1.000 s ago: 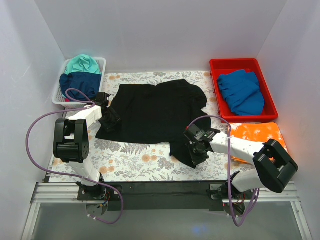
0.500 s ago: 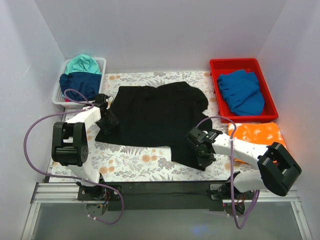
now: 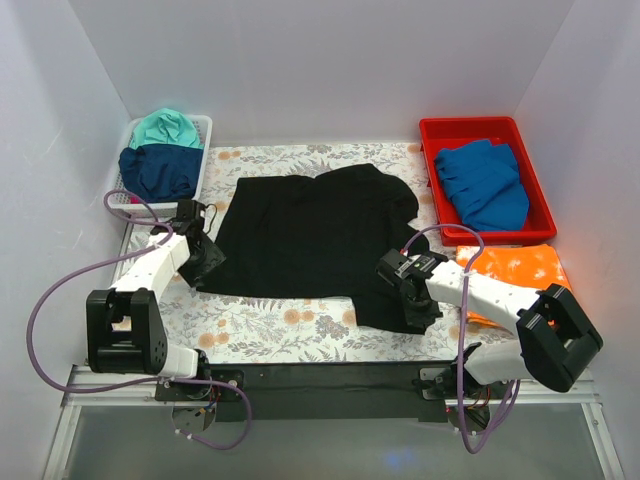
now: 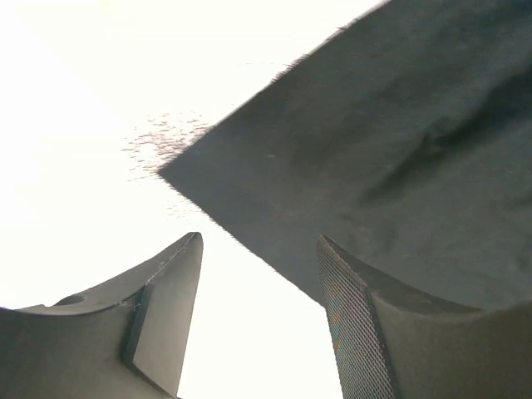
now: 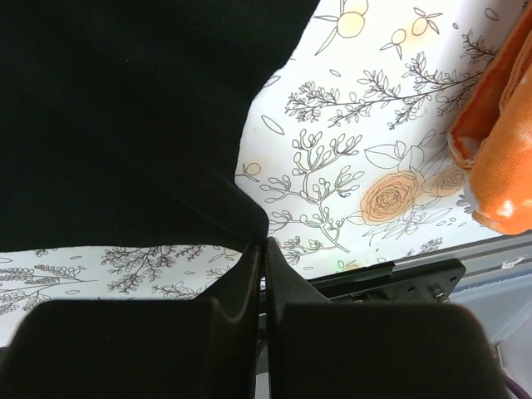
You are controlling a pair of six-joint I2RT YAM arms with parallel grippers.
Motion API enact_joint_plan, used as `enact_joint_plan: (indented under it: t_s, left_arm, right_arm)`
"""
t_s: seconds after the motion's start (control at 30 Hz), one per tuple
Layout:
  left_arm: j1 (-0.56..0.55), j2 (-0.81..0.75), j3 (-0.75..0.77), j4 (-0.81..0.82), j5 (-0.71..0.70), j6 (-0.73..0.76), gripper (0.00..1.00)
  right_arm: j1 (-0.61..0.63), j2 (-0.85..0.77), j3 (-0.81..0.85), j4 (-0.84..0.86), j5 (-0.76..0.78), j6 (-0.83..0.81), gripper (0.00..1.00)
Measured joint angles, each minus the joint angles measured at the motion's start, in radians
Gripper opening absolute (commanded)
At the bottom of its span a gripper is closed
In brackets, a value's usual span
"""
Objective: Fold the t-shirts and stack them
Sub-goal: Flatten the tshirt out
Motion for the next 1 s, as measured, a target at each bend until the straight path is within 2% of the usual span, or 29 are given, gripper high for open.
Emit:
enact_joint_plan:
  t_s: [0.3, 0.5, 0.7, 1.0]
  left_arm:
    - [0.086, 0.007, -0.017, -0.028, -0.007, -0.014, 0.56]
    - [0.091, 0.049, -0.029, -0.028, 0.0, -0.026, 0.56]
    - [0.093, 0.098, -0.035, -0.016, -0.005, -0.044, 0.48]
    - [0.098, 0.101, -0.046, -0.008, -0.074, -0.074, 0.46]
  right_arm:
    - [-0.002, 0.004, 0.004, -0.005, 0.008, 0.001, 0.01]
    - [-0.003, 0.004, 0.004, -0.004, 0.008, 0.0, 0.01]
    - [-0.003, 0.004, 0.004, -0.003, 0.008, 0.0, 0.01]
    - [-0.003, 0.004, 0.004, -0.002, 0.008, 0.002, 0.01]
